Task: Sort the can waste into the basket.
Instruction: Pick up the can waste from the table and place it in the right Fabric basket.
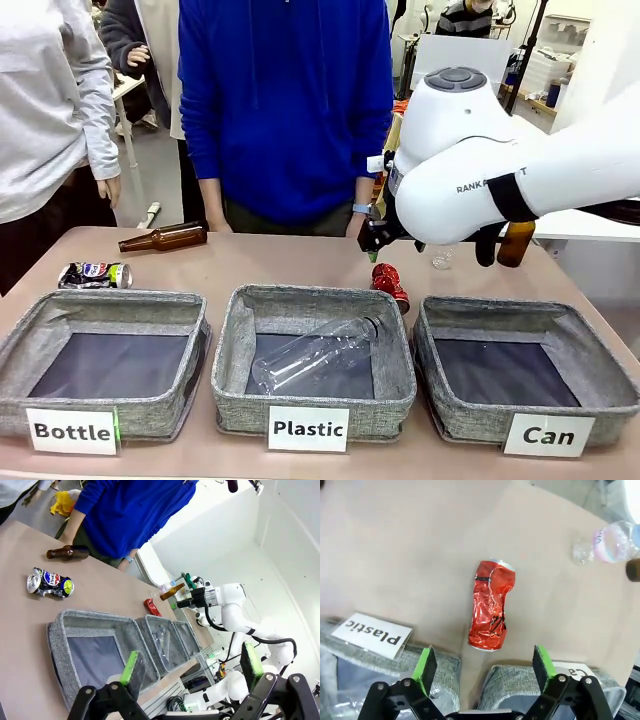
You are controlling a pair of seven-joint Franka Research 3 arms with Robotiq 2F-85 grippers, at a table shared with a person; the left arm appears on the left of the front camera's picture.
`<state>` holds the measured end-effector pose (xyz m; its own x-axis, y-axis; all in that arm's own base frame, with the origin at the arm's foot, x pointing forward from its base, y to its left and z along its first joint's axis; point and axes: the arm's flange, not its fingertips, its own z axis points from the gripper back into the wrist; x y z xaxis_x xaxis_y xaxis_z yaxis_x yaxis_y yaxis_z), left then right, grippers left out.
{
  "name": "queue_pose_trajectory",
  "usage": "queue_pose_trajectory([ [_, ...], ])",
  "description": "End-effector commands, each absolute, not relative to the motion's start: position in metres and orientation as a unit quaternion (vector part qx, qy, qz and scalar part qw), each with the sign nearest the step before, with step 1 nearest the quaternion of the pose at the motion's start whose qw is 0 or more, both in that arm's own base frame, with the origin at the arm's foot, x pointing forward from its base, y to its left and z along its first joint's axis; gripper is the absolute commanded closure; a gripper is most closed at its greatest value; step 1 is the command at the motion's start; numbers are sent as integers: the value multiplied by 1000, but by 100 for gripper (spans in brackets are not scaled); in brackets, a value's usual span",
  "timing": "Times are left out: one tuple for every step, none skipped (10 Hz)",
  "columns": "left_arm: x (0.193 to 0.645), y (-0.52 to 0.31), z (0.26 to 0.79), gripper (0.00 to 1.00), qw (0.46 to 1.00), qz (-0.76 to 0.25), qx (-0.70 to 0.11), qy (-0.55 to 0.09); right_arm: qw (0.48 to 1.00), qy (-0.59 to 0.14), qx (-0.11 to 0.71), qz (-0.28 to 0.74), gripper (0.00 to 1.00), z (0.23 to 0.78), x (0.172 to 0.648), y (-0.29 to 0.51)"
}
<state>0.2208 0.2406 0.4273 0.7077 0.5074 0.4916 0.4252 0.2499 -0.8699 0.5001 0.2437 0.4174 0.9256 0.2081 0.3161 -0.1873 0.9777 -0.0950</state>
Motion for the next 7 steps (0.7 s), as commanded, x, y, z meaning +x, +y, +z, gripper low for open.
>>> queue_pose_trajectory([
  [220,241,428,0,687,19,-612,-392,984,-161,-44,69,0,403,516,256],
  [220,241,428,0,687,19,-612,-392,985,-154,-43,59,0,391,523,254],
  [220,241,428,0,687,19,-612,-392,986,-152,-38,55,0,374,531,249],
  [220,241,428,0,687,19,-612,-392,985,-161,-35,52,0,363,539,246],
  [220,241,428,0,687,19,-612,-392,986,-154,-38,53,0,348,547,243],
  [220,241,428,0,687,19,-612,-392,988,-141,-40,50,0,334,554,241],
  [220,241,428,0,687,19,-612,-392,990,-131,-38,46,0,322,560,239],
])
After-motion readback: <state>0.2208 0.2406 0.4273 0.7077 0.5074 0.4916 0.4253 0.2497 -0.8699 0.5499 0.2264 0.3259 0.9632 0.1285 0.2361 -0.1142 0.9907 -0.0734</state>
